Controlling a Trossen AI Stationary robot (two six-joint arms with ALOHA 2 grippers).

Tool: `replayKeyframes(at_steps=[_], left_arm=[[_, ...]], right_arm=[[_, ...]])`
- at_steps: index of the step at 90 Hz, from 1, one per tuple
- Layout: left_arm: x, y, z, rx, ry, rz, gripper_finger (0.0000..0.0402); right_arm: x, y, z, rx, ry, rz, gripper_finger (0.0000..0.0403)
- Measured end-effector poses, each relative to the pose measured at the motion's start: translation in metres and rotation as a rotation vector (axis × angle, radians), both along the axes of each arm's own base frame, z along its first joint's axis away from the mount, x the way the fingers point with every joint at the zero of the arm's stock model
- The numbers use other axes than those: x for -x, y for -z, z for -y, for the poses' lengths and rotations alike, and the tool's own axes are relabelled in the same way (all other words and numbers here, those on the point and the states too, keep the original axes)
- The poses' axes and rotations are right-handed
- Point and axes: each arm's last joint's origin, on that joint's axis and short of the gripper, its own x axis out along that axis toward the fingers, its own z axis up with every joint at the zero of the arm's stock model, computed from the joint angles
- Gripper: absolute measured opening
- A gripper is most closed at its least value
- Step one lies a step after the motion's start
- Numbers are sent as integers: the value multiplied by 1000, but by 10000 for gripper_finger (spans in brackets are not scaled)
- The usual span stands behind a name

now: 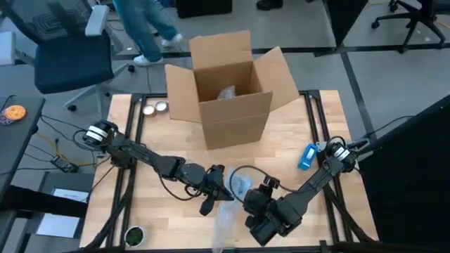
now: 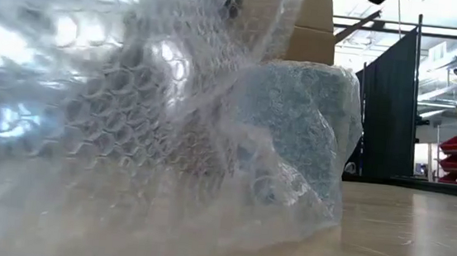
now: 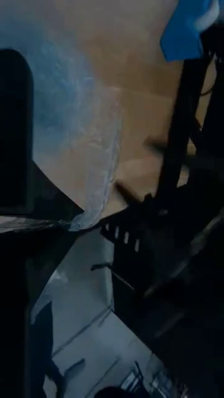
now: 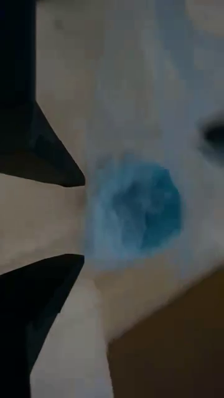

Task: Wrap mug
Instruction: Wrap the blue cup with bubble wrap

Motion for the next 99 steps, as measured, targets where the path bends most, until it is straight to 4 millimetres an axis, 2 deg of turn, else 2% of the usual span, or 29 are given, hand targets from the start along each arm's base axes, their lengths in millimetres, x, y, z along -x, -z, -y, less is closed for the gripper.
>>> replayKeyframes(at_steps=[17, 27, 37, 48, 75, 85, 99], left_arm=[[-8, 16, 3, 0, 7, -6, 1], [-12, 24, 5, 4, 9, 4, 2], [-14, 27, 7, 20, 55, 16, 16], [-13, 27, 9, 29, 78, 14, 59], [-11, 25, 12, 96, 174, -10, 185], [-8, 20, 13, 139, 266, -20, 206], [-4, 12, 12, 243, 400, -74, 211]], right_arm=[[-3, -32, 23, 61, -59, 97, 146], [-17, -35, 34, 37, -110, 97, 131], [-37, -20, 43, -83, -165, 79, 115], [-46, 1, 49, -169, -188, 46, 96], [-44, 49, 44, -315, -183, -18, 58], [-39, 59, 42, -326, -153, -43, 51], [-36, 61, 38, -328, -153, -49, 47]])
